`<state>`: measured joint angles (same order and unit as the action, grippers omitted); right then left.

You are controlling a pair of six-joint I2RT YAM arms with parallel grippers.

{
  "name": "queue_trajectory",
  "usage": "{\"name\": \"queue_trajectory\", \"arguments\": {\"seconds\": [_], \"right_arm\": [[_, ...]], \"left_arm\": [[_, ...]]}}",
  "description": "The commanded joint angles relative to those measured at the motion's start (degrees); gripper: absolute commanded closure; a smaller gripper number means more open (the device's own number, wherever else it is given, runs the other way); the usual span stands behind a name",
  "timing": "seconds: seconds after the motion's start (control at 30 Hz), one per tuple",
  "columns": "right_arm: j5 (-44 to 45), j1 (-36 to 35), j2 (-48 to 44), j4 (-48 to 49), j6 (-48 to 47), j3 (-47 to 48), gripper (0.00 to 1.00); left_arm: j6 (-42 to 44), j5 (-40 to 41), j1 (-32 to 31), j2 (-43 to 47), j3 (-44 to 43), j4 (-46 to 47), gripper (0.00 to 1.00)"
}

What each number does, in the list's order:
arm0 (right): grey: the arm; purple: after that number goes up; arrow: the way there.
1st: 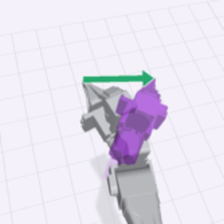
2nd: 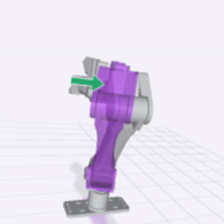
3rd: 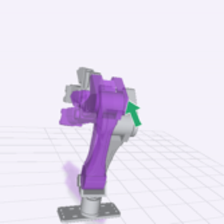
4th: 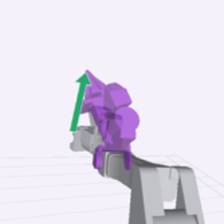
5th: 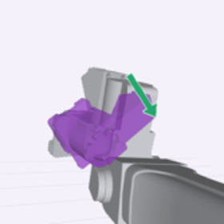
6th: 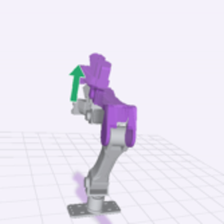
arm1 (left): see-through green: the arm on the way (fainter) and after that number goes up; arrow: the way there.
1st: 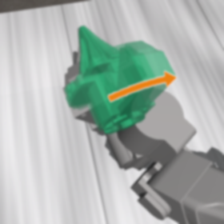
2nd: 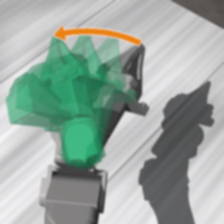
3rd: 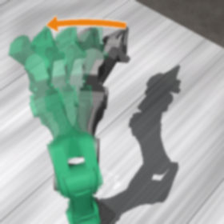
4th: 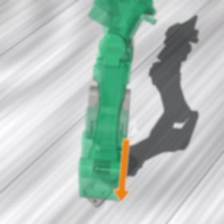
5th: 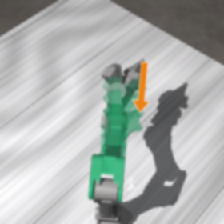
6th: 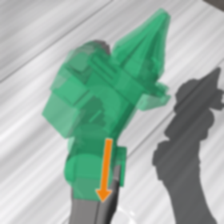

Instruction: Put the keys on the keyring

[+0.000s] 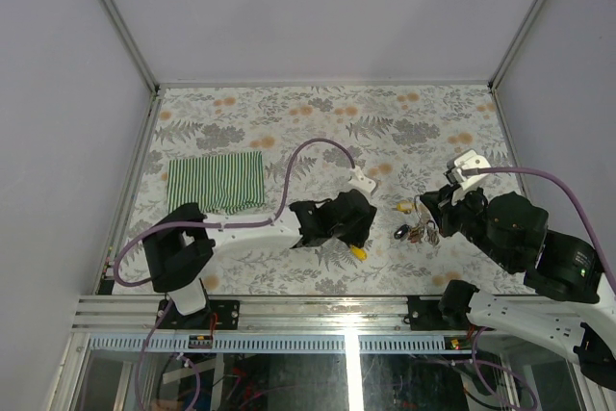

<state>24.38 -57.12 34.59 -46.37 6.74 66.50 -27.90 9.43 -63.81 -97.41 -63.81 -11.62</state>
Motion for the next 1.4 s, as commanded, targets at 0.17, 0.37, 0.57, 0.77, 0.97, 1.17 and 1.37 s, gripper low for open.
{"name": "queue_trajectory", "arguments": {"seconds": [0.17,0.37,0.57,0.77,0.97,1.17,1.37], "right_arm": [[-0.91,-0.38,1.32,2.12,0.29,0.01,1.00],[-1.85,-0.42,1.48,1.81,0.41,-0.18,1.00],[-2.47,-0.37,0.98,1.49,1.06,-0.41,1.00],[-3.08,-0.37,0.83,1.20,1.76,-0.56,1.00],[-3.71,-0.37,0.84,1.24,1.98,-0.71,1.00],[-4.03,-0.42,0.92,1.24,1.95,-0.93,1.00],[-4.25,-0.42,1.09,1.12,1.95,-0.98,1.00]], "left_arm": [[-2.49,3.25,-2.91,0.07,3.88,1.74,0.51],[13.22,-1.10,-3.18,-0.31,2.55,1.42,0.49],[23.77,-5.28,-3.10,-4.51,-2.18,-2.83,0.50],[28.18,-7.69,-2.63,-7.64,-5.00,-4.77,0.58],[30.08,-8.55,-1.00,-9.07,-6.24,-6.24,0.59],[31.33,-9.33,-0.56,-10.71,-7.64,-7.40,0.61],[32.01,-10.33,-0.07,-11.89,-8.73,-8.01,0.65]]}}
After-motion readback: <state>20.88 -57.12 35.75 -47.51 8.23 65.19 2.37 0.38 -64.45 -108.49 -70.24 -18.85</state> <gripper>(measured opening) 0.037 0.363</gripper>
